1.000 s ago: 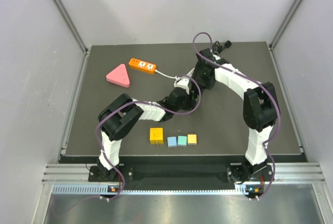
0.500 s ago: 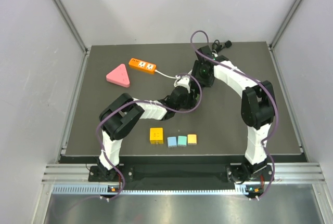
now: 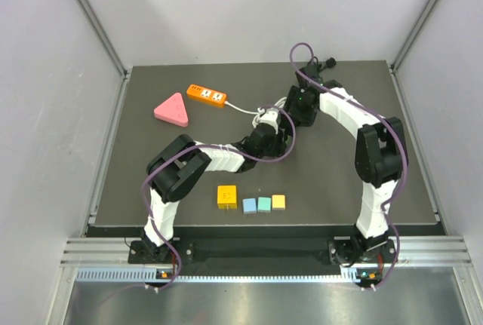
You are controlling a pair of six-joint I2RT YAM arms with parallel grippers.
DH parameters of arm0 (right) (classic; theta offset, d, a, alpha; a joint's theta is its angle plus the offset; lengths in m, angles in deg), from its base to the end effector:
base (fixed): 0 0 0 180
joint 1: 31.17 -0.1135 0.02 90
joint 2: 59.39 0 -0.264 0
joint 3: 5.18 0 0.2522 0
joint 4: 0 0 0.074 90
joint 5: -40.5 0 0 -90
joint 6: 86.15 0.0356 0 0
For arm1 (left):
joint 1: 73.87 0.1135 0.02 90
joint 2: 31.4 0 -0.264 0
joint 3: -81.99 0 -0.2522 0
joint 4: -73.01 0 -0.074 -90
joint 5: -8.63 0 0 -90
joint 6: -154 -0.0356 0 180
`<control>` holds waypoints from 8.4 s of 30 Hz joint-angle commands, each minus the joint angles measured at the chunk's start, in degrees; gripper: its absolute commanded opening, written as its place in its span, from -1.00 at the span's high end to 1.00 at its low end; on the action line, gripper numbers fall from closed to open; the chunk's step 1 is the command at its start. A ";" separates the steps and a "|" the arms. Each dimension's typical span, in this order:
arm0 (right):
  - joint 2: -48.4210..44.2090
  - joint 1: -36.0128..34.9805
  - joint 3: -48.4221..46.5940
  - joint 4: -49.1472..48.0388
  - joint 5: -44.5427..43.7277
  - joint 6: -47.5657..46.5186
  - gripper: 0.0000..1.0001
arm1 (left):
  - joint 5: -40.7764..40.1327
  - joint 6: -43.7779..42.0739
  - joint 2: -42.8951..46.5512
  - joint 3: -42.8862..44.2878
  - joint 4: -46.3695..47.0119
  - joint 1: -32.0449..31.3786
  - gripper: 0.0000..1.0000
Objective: Pull the plug off the socket
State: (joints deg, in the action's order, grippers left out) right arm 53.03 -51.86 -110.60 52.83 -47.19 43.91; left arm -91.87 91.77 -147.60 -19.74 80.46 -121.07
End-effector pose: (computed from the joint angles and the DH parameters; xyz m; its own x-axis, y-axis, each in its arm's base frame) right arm 0.3981 0.1519 0.2321 -0.8584 0.3632 -0.3622 0.2358 0.9065 0.3501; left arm 0.2965 -0.3107 0.1401 -0.5914 -0.0356 -0.8056 0.3834 0.8665 -0.3197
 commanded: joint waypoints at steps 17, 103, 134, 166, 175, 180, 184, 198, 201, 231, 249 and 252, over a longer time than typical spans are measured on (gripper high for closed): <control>-4.75 -0.33 -5.92 -0.83 2.91 -2.09 1.00 | -1.89 1.23 -2.80 0.00 -5.39 0.71 1.00; -16.01 6.28 29.35 -33.90 26.01 -3.57 0.29 | 31.96 7.22 0.62 2.20 -11.19 12.40 1.00; -11.43 4.25 28.10 -35.29 22.82 -0.68 1.00 | 14.66 6.77 -0.69 3.25 -23.67 11.25 1.00; -15.65 14.10 35.51 -41.37 45.42 -0.05 1.00 | 20.35 8.97 -1.22 0.35 -22.09 14.42 1.00; -19.78 3.56 26.09 -16.13 4.75 -16.67 1.00 | 19.30 9.58 -0.87 0.88 -22.53 14.42 1.00; -20.13 3.54 28.46 -18.14 4.54 -14.75 1.00 | 17.98 9.76 -0.34 1.67 -23.58 14.42 1.00; -20.58 8.98 33.54 -25.43 21.30 -10.36 1.00 | 17.27 9.32 0.01 1.23 -23.76 14.42 1.00; -22.33 7.43 32.95 -20.89 12.84 -14.03 1.00 | 18.32 9.32 0.63 0.53 -23.15 14.50 1.00; -23.21 4.44 32.94 -19.91 4.85 -15.18 1.00 | 18.24 9.32 0.80 1.05 -23.67 14.50 1.00; -31.90 10.58 38.47 -16.58 17.22 -18.16 1.00 | 21.13 7.74 0.54 2.82 -22.63 14.50 1.00; -57.93 -29.66 69.77 -35.29 -34.63 -3.32 1.00 | 37.05 9.59 -1.05 2.90 -15.94 14.50 1.00; -56.35 -33.79 70.04 -33.27 -38.33 -0.51 1.00 | 37.22 9.76 -0.78 2.02 -15.50 14.42 1.00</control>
State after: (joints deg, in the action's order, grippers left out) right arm -3.67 -82.52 -40.33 22.23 -74.75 39.64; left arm -56.14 101.91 -146.97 -16.11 66.34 -106.21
